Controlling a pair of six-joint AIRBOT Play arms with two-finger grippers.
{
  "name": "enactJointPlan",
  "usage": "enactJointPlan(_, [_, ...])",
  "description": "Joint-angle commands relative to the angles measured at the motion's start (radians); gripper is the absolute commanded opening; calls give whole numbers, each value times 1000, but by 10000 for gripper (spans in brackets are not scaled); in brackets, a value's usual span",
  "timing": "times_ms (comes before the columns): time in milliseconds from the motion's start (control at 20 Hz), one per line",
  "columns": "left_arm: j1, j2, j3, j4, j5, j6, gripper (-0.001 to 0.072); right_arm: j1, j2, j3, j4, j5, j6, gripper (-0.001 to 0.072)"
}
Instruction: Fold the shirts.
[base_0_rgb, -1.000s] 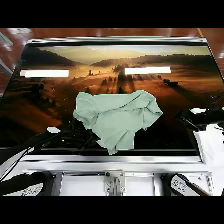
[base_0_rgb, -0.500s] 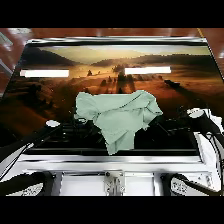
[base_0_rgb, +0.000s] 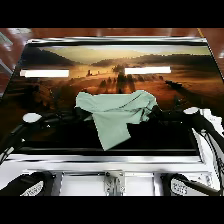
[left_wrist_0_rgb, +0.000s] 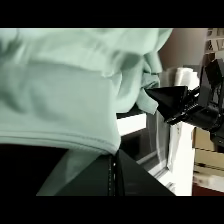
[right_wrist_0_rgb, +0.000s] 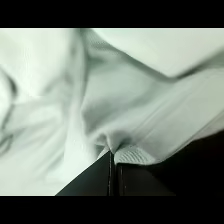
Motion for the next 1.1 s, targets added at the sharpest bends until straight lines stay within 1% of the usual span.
enactJointPlan(0, [118, 132, 167, 190, -92, -2, 31, -70, 162, 132, 26, 142, -144, 65])
enactJointPlan(50, [171, 178, 264, 236, -133, -2, 31, -98, 233, 198, 28, 182, -175, 65])
enactJointPlan(150, [277, 262, 474, 285, -171, -2, 32, -150, 391, 355, 26, 206, -206, 65])
enactJointPlan(200, [339, 301, 593, 289, -170, -2, 32, -173, 464, 436, 25, 192, -214, 65])
enactJointPlan(300, [470, 358, 816, 295, -163, -6, 32, -218, 597, 596, -14, 113, -213, 65])
enactJointPlan(400, [604, 396, 999, 346, -164, -57, 33, -241, 689, 706, -103, 50, -203, 65])
enactJointPlan(500, [723, 433, 1113, 463, -169, -140, 33, -250, 758, 770, -223, 48, -147, 65])
enactJointPlan(550, [774, 455, 1140, 525, -177, -184, 33, -250, 789, 779, -283, 55, -99, 65])
enactJointPlan(650, [846, 494, 1150, 608, -226, -229, 34, -250, 835, 779, -378, 99, -26, 65])
enactJointPlan(750, [872, 507, 1148, 634, -335, -255, 34, -250, 850, 779, -418, 181, 14, 65])
enactJointPlan(800, [870, 504, 1147, 634, -391, -280, 33, -250, 846, 779, -423, 244, 27, 65])
enactJointPlan(900, [870, 498, 1127, 635, -496, -283, 34, -250, 817, 779, -434, 402, 53, 65])
enactJointPlan(1000, [870, 498, 1044, 634, -557, -283, 33, -250, 754, 768, -469, 557, 90, 65])
enactJointPlan(1050, [870, 498, 978, 634, -571, -283, 34, -250, 720, 745, -489, 597, 113, 65])
